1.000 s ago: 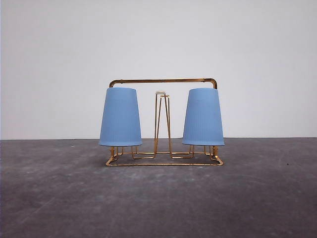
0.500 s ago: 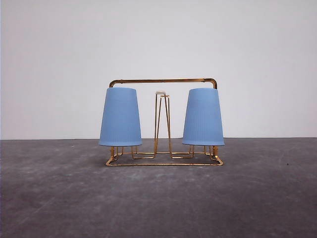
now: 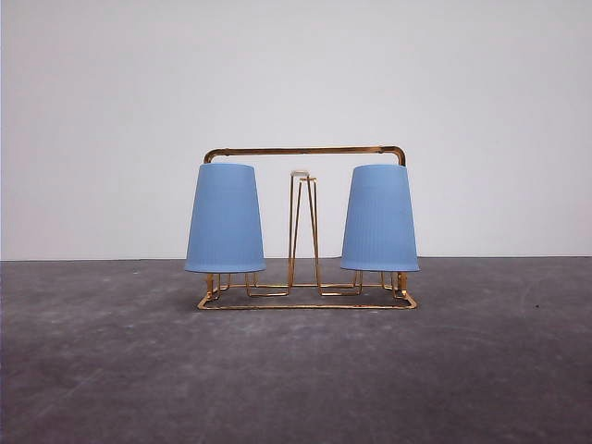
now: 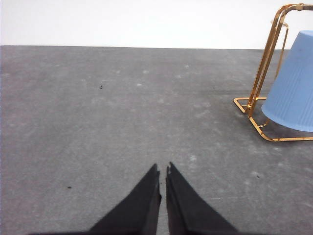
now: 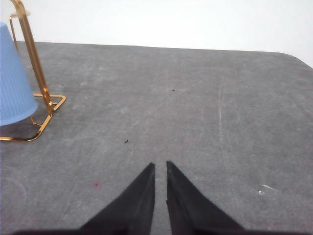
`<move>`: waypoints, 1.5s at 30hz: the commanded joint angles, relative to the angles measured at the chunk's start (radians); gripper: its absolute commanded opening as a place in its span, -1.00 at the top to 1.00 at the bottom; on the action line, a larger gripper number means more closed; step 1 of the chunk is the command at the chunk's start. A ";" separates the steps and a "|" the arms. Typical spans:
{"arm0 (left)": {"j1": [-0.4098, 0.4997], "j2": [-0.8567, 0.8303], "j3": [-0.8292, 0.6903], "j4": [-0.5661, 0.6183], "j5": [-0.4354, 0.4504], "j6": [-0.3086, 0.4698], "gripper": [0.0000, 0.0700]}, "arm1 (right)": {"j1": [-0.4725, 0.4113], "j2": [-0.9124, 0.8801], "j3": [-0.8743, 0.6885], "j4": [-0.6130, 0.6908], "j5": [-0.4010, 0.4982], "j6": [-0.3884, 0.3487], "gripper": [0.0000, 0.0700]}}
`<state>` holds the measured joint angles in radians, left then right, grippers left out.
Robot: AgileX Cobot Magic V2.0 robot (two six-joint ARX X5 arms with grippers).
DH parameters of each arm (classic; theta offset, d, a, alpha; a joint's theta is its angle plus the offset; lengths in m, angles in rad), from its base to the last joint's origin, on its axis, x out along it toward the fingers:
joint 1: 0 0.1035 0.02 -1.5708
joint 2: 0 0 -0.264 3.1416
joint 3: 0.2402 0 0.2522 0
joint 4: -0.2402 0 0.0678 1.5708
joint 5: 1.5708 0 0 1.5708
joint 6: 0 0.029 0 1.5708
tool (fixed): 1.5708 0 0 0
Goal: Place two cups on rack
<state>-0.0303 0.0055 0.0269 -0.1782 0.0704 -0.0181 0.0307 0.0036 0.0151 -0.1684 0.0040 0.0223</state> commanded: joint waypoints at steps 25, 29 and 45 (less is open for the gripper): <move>0.000 -0.001 -0.013 -0.008 0.000 0.006 1.00 | 0.000 0.000 -0.003 0.011 0.004 -0.004 0.88; 0.000 -0.001 -0.013 -0.008 0.000 0.006 1.00 | 0.000 0.000 -0.003 0.011 0.004 -0.004 0.88; 0.000 -0.001 -0.013 -0.008 0.000 0.006 1.00 | 0.000 0.000 -0.003 0.011 0.004 -0.004 0.88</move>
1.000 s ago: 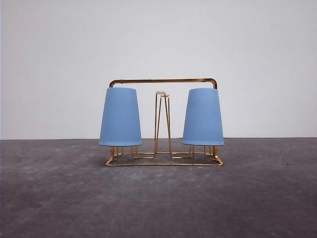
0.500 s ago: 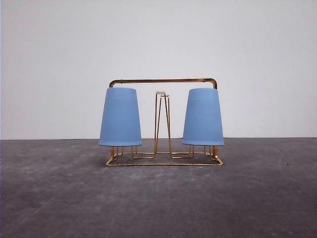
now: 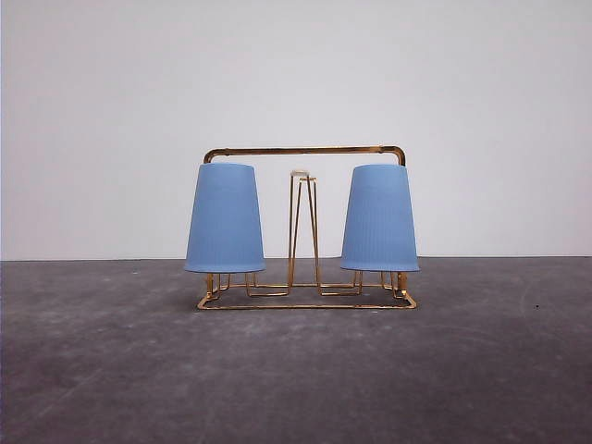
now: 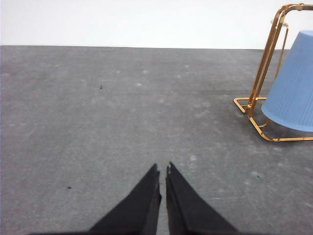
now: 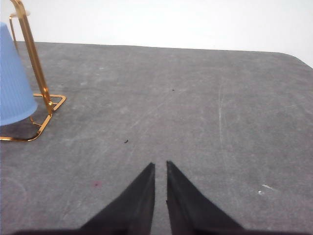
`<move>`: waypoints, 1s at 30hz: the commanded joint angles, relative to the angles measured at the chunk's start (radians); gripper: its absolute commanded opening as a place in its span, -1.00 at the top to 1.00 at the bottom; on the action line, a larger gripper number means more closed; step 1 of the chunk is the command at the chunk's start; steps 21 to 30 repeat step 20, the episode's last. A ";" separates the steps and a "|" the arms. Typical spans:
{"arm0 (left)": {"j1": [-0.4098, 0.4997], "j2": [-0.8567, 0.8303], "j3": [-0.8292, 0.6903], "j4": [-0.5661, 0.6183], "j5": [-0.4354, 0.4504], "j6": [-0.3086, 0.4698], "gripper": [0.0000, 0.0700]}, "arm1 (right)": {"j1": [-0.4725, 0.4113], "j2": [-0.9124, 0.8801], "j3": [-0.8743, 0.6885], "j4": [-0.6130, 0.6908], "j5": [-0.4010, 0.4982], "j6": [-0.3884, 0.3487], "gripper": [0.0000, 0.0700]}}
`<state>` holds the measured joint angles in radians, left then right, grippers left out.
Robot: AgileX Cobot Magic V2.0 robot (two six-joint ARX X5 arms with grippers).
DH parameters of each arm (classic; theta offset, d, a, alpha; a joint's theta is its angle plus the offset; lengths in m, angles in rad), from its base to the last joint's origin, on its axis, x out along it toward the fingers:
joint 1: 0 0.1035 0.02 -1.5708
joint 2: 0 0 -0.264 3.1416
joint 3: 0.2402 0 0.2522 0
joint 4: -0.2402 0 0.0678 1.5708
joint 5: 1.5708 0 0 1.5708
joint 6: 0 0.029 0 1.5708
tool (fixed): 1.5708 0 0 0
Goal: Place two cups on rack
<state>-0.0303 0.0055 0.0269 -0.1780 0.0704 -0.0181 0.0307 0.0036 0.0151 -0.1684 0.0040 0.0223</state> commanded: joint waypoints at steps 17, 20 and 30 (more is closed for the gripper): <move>0.000 -0.001 -0.013 -0.008 0.000 0.006 1.00 | 0.000 0.000 -0.003 0.011 0.004 -0.004 0.88; 0.000 -0.001 -0.013 -0.008 0.000 0.006 1.00 | 0.000 0.000 -0.003 0.011 0.004 -0.004 0.88; 0.000 -0.001 -0.013 -0.008 0.000 0.006 1.00 | 0.000 0.000 -0.003 0.011 0.004 -0.004 0.88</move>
